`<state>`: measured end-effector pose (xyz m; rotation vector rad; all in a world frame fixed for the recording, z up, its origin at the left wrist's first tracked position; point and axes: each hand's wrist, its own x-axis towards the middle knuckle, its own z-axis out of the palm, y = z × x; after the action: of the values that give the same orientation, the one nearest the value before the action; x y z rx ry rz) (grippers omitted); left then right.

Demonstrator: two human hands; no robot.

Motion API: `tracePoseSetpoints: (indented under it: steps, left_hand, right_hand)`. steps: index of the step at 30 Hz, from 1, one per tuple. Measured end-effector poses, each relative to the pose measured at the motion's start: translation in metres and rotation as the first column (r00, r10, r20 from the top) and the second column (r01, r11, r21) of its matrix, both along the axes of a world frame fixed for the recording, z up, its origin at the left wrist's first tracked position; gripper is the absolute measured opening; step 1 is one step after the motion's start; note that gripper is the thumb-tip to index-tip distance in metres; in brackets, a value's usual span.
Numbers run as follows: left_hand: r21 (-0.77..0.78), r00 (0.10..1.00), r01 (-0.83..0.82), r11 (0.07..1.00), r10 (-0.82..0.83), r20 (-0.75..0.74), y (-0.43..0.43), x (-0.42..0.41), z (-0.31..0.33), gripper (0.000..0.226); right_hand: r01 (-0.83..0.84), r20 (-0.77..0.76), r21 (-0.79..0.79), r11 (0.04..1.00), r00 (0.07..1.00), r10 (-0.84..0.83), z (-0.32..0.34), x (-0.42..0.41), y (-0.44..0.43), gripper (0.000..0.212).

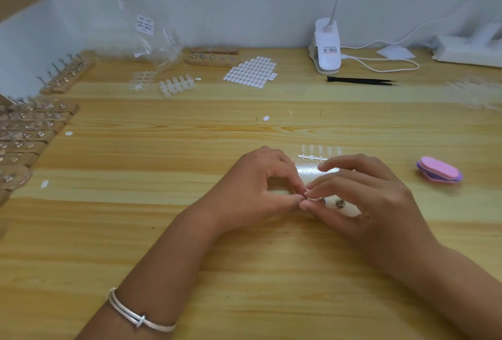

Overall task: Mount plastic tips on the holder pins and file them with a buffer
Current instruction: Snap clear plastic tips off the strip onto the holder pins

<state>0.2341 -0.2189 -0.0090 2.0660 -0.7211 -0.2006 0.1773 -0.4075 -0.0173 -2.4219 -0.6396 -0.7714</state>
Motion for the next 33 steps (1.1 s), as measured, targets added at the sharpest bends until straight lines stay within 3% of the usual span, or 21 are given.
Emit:
tracePoseSetpoints:
  steps: [6,15,20,33]
  left_hand:
    - [0.019,1.000,-0.004,1.000,0.004,-0.006,0.000,0.000,0.000,0.013]
    - [0.004,1.000,-0.001,1.000,0.002,-0.001,-0.001,-0.001,-0.001,0.010]
    - [-0.019,1.000,-0.004,1.000,0.004,0.030,-0.003,0.000,-0.002,0.024]
    - [-0.022,0.999,-0.028,0.999,0.027,-0.018,-0.001,0.001,-0.003,0.018]
  right_hand:
    - [0.069,-0.072,0.001,0.998,0.995,-0.068,0.002,-0.001,-0.001,0.016]
    - [0.041,-0.031,-0.042,0.998,0.999,-0.043,-0.001,0.001,0.003,0.010]
    - [0.027,-0.044,-0.123,0.992,0.998,-0.033,0.004,0.004,0.010,0.013]
    - [0.010,-0.157,-0.315,0.949,0.986,-0.062,0.024,0.006,0.021,0.004]
